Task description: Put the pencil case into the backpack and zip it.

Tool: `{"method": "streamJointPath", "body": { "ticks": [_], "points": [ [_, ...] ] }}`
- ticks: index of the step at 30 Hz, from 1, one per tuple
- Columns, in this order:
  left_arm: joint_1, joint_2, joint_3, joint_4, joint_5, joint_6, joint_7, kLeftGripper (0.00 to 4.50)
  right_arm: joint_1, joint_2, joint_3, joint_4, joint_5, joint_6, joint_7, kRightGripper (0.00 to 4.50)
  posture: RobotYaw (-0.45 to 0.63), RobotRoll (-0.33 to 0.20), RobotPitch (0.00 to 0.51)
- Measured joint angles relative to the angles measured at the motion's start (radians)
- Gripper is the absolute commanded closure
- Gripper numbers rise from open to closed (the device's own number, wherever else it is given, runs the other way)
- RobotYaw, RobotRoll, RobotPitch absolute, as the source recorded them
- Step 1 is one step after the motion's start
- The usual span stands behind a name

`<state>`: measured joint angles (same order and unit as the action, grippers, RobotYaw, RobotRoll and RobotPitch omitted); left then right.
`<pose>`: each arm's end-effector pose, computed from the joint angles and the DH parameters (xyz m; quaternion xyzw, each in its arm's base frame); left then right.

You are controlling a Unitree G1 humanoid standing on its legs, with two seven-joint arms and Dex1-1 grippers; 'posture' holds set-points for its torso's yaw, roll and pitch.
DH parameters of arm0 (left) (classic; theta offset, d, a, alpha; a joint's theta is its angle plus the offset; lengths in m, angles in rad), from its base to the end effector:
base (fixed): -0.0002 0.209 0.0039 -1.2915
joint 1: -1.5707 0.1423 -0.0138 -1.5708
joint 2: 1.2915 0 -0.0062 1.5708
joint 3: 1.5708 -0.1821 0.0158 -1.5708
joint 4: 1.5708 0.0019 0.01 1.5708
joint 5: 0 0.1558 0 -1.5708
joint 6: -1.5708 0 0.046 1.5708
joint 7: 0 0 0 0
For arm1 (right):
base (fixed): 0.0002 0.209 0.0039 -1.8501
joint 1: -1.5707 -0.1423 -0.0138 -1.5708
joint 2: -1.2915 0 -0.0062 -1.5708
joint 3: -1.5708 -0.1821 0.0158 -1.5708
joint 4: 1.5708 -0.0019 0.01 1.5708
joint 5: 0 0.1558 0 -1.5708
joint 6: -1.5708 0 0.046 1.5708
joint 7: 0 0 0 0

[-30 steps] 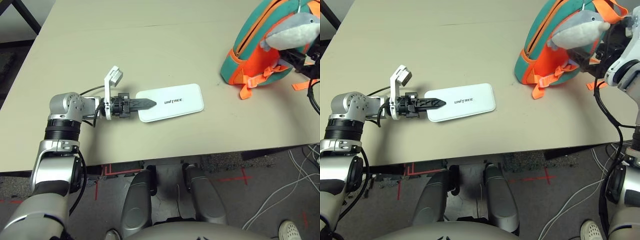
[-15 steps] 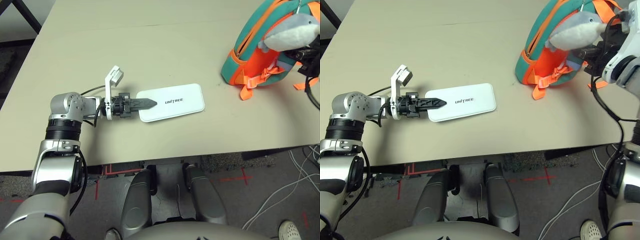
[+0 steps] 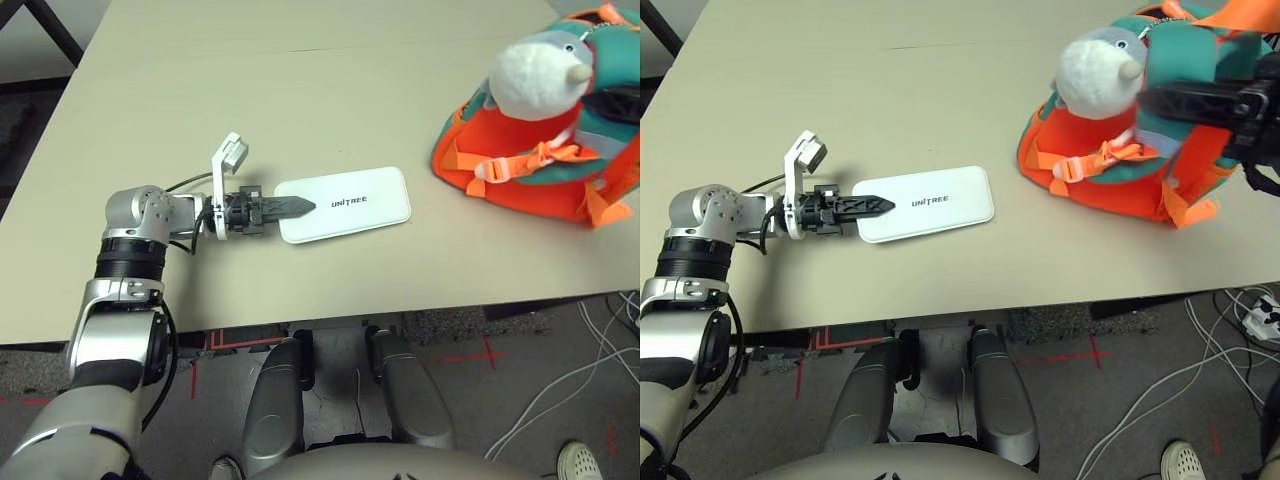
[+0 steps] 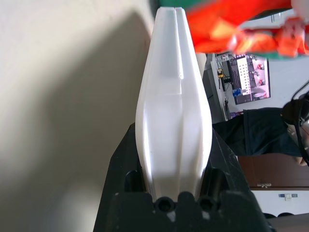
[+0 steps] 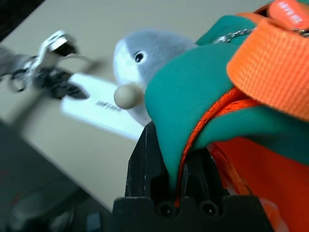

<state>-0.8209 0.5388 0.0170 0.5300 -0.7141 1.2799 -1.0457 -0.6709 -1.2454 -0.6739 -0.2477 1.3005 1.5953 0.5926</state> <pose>0.3286 0.2254 0.1583 -0.3103 0.3392 -0.4980 0.7353 0.1558 -0.2932 0.3622 -0.0224 0.1284 0.3606 0.9236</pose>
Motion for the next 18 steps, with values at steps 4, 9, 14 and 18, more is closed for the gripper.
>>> {"method": "streamJointPath", "body": {
  "ticks": [4,9,14,18],
  "points": [
    [-0.030,-0.007,-0.021,0.043,0.013,-0.024,-0.018,3.19,0.093,-0.049,-0.073,-0.010,0.193,-0.003,-0.086,4.42,-0.31,0.000,0.259],
    [-0.060,-0.014,-0.039,0.099,0.035,-0.055,-0.050,3.19,0.303,-0.133,-0.169,-0.006,0.462,-0.065,-0.246,4.42,-0.32,0.000,0.256],
    [-0.089,-0.009,-0.060,0.124,0.058,-0.092,-0.080,3.19,0.540,-0.149,-0.296,-0.032,0.618,-0.117,-0.341,4.42,-0.30,0.000,0.259],
    [-0.215,0.038,-0.104,0.197,0.130,-0.182,-0.132,3.19,0.653,-0.070,-0.338,-0.106,0.570,-0.144,-0.336,4.42,-0.28,0.000,0.265]
  ]
}}
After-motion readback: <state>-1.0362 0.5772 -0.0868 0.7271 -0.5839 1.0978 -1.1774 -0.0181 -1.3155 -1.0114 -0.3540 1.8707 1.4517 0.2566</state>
